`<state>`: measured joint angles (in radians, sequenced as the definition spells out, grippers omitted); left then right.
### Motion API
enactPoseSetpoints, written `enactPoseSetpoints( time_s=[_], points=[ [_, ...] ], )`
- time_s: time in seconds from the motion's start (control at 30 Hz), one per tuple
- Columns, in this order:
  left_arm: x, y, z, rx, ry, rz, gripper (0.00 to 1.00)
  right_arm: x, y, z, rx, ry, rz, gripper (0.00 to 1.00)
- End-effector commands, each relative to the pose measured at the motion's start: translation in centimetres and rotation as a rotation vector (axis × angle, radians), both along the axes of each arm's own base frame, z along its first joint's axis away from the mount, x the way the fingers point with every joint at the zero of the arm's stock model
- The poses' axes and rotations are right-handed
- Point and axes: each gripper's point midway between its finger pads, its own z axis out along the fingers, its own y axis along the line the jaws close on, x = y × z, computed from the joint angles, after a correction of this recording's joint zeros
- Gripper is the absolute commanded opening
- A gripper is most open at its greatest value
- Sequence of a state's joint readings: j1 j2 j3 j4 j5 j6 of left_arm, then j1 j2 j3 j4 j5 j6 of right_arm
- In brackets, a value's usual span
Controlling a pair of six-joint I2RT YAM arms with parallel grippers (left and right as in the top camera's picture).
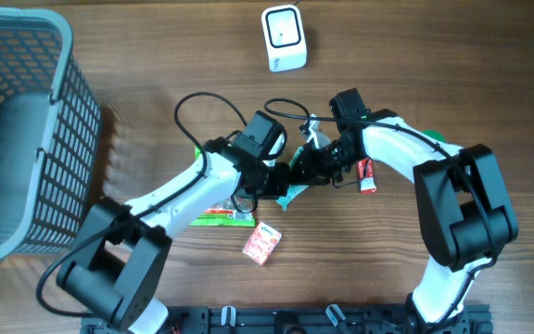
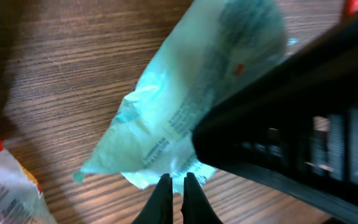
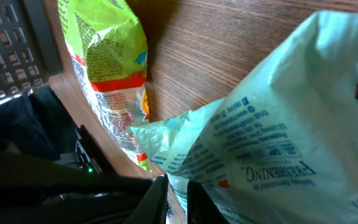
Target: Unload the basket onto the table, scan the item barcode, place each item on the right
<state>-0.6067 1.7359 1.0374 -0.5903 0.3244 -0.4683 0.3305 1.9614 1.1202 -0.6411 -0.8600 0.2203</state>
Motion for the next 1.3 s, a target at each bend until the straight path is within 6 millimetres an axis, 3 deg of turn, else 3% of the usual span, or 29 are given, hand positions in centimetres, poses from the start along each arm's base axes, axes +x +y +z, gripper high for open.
enactPoseSetpoints(
  time_s=[0.0, 0.23, 0.5, 0.8, 0.93, 1.13, 1.27],
  points=[
    [-0.1, -0.1, -1.4, 0.004, 0.021, -0.019, 0.04, 0.1, -0.2, 0.0, -0.024, -0.005, -0.013, 0.13],
    [0.8, -0.5, -0.9, -0.044, 0.008, -0.006, 0.04, -0.3, -0.3, 0.0, -0.022, 0.006, -0.005, 0.17],
    [1.8, 0.3, -0.8, -0.049, 0.001, 0.025, 0.04, -0.5, -0.2, 0.1, -0.004, -0.021, 0.032, 0.18],
    [2.4, -0.3, -0.4, -0.084, -0.025, 0.021, 0.04, -0.3, -0.7, -0.5, -0.051, -0.027, 0.02, 0.04],
    [3.4, 0.5, -1.3, -0.011, -0.078, 0.044, 0.04, -0.4, -0.8, -0.5, -0.054, -0.025, 0.02, 0.04],
    [4.4, -0.1, -3.0, -0.018, -0.092, 0.044, 0.04, -0.4, -1.4, -1.3, -0.105, -0.034, 0.021, 0.05],
    [6.4, 1.0, -3.7, 0.042, -0.169, 0.086, 0.04, -0.3, -1.7, -1.6, -0.127, -0.04, 0.019, 0.04]
  ],
)
